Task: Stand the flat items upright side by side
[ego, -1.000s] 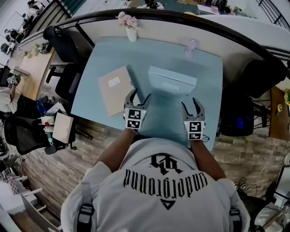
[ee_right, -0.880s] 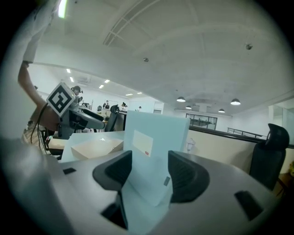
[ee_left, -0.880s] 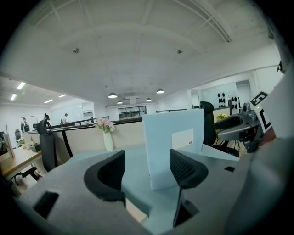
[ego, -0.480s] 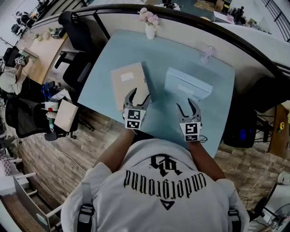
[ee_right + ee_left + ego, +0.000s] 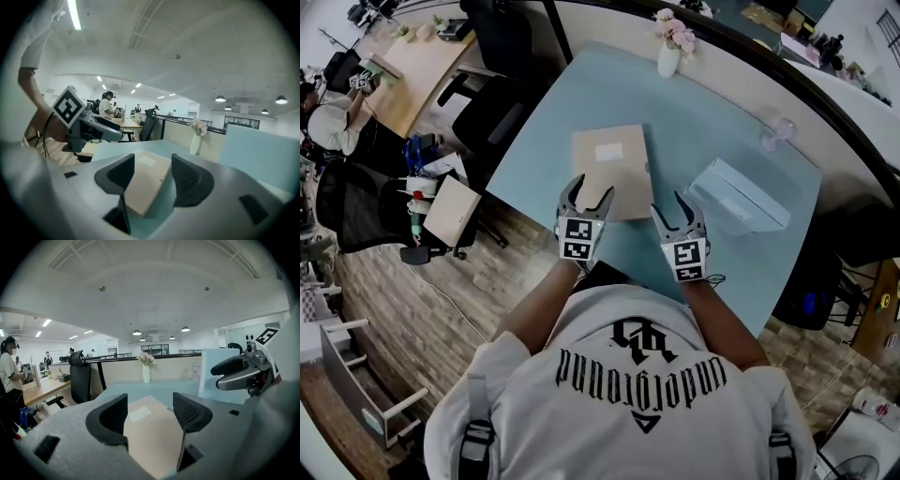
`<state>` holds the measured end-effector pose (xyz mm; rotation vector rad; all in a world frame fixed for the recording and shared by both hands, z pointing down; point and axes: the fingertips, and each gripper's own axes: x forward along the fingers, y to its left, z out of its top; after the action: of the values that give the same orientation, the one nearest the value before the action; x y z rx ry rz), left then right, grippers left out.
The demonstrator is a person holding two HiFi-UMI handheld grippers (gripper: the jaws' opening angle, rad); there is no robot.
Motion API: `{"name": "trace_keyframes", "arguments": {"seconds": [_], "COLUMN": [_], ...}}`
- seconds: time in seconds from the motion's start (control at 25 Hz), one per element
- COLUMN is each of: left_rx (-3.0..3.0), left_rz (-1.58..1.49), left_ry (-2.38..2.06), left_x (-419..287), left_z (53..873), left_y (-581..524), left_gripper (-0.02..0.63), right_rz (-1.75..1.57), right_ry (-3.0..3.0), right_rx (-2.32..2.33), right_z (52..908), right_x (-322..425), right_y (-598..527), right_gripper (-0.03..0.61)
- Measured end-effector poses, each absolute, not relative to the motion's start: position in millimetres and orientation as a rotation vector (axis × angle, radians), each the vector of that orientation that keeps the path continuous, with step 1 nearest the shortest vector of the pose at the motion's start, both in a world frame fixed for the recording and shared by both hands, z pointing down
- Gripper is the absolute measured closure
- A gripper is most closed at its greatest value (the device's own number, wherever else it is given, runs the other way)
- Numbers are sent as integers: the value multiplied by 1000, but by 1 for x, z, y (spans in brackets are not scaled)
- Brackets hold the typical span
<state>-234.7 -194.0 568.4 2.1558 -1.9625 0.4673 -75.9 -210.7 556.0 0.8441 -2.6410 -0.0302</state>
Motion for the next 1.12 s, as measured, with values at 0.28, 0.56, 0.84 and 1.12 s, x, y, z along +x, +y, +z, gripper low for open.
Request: {"name": "trace_keyframes", "arguments": {"seconds": [0.28,0.56,0.84,1.12], "left_rx": [2058,1935,1777,1656], "left_rz": [470,491,490,461], "left_ry": [-1910,-1757,-1576,-1466], "left_x": [-294,-322,-329,-335], "left_z": [600,658,727,769], "left_y": [-207,-226,-234,-242], "left_gripper": [290,282,265,253], "right_rz": [146,393,648,842], "right_ry": [-2533,-2359,-2220,-2128], "right_rx": [737,724,754,710], "right_z": [606,674,729,769], "right_x": [-146,-164,-167,-173], "right_y": [-246,-289,-318,-330], "right_gripper": [301,261,213,199]}}
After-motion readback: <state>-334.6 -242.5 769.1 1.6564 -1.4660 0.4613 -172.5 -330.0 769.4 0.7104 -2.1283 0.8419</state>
